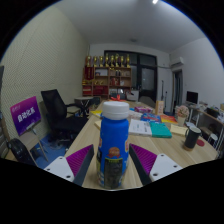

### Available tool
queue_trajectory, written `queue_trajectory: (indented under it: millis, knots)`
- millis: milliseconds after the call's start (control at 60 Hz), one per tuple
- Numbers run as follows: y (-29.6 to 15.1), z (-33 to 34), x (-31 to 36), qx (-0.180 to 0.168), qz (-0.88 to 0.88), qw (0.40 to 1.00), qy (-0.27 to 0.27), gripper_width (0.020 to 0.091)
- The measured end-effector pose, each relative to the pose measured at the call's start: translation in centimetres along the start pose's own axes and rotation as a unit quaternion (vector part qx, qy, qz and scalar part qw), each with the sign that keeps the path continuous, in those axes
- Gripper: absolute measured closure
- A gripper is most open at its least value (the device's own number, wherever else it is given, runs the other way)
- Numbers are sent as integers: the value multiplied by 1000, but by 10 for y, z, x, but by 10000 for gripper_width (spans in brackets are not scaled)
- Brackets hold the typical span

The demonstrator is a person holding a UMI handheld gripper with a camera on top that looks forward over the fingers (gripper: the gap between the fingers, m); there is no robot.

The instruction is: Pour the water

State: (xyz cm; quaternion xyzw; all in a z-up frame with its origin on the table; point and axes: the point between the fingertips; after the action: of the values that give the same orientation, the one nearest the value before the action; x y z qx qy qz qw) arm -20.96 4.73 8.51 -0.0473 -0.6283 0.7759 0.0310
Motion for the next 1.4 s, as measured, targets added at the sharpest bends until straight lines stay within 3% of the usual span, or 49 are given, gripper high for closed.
queue_trajectory:
  millis: [33, 83, 100, 300, 317, 400, 483, 533, 633, 683, 817, 1000, 1083, 1167, 1217, 1300, 1400]
  knots:
    - [0, -12, 3, 1, 7, 1000, -3, 302]
    - [7, -17, -3, 10, 21, 1000, -1, 497]
    - [3, -18, -3, 3, 22, 1000, -1, 520]
    - [5, -22, -2, -26, 49, 998, 3, 523]
    - [5, -22, -2, -25, 45, 999, 2, 548]
    - [7, -25, -5, -11, 35, 999, -19, 605]
    - [7, -22, 4, 33, -8, 998, -56, 639]
    - [-13, -18, 4, 52, -75, 992, -90, 653]
    - [-92, -15, -32, 35, -230, 964, -132, 650]
    - [-134, -14, -55, 27, -318, 937, -146, 651]
    - [-193, -25, -157, 27, -548, 816, -179, 651]
    - [-166, -66, -253, 66, -798, 555, -224, 653]
    - [-163, -49, -282, 61, -842, 491, -214, 654]
    - [-148, -80, -294, 41, -880, 420, -217, 650]
    - [-147, -61, -312, 38, -894, 391, -216, 650]
    - [-142, -84, -307, 37, -904, 370, -211, 652]
    - [-144, -85, -306, 35, -903, 371, -216, 654]
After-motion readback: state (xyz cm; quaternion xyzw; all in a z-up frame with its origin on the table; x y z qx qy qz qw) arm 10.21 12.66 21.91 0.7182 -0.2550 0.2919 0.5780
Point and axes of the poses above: the point between the fingertips, and its own axes, seen from behind it with the camera up: x to the left, y down, z backward, against the way the camera looks, and after that the axes turned 3 degrees about y, right-handed
